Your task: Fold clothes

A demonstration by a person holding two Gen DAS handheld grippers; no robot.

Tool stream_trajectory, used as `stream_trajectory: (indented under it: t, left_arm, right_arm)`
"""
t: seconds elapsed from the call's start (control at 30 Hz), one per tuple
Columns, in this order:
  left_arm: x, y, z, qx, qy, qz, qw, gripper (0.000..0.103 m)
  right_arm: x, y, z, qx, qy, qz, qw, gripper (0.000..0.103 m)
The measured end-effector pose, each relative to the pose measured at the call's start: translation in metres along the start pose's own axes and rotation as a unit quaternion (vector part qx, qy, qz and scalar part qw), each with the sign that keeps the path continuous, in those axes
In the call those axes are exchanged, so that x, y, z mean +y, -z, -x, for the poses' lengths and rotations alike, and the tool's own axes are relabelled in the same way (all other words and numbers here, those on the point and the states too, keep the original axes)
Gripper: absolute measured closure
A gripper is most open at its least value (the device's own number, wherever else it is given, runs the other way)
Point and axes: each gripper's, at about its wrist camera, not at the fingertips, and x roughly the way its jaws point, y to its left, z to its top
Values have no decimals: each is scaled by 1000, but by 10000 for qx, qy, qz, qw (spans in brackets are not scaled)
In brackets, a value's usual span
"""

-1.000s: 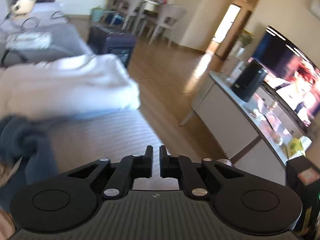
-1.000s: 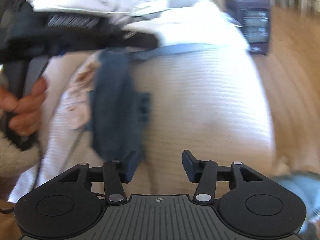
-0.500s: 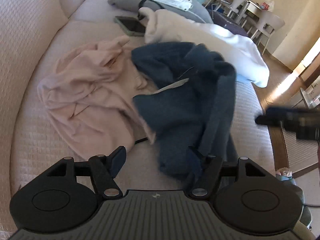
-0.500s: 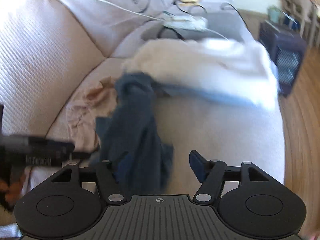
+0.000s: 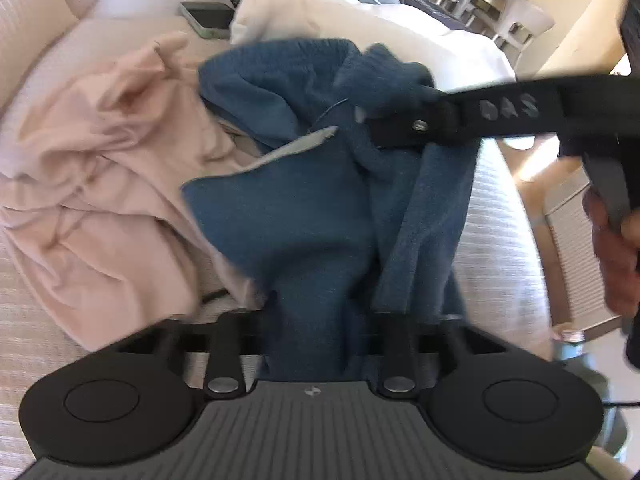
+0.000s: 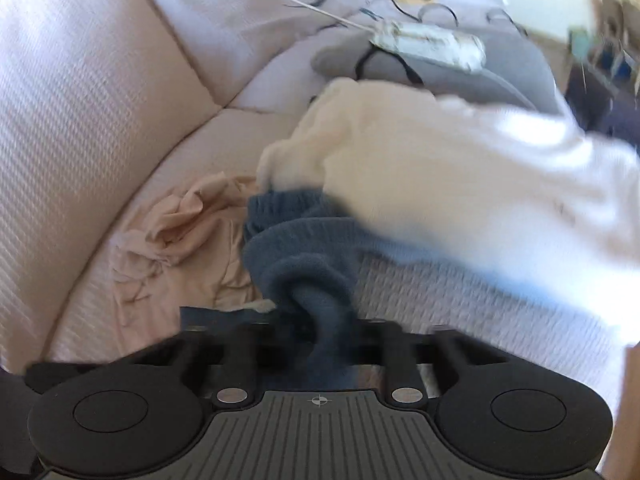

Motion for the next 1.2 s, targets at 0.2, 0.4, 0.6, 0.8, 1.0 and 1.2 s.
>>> stream_trajectory:
  t: [0.2, 0.4, 0.6, 0.8, 1.0, 1.2]
  left_arm:
    - [-21, -14, 27, -270, 412, -464, 9977, 86]
    - [-62, -30, 41, -614, 691, -1114, 9895, 82]
    - [-80, -24, 27, -472, 455, -1171, 9910, 48]
    - [-59, -10, 29, -220, 219, -867, 9958, 25]
    - [-43, 5, 1, 395, 358, -462, 9975, 22]
    - [-47, 15, -20, 477, 455, -382, 9971, 41]
  right_arm:
    - [-39, 42, 76, -797, 471, -640, 9936, 93]
    - [-106, 123, 164, -1160, 1355, -2152, 9601, 92]
    - [-152, 204, 163, -132, 1874, -3335, 9239, 83]
    - [-157, 214, 164, -138, 1895, -3449, 9192, 60]
    - [-138, 200, 173, -467, 1904, -2949, 9352, 57]
    - [-123, 184, 162, -592, 1393, -2529, 9556, 55]
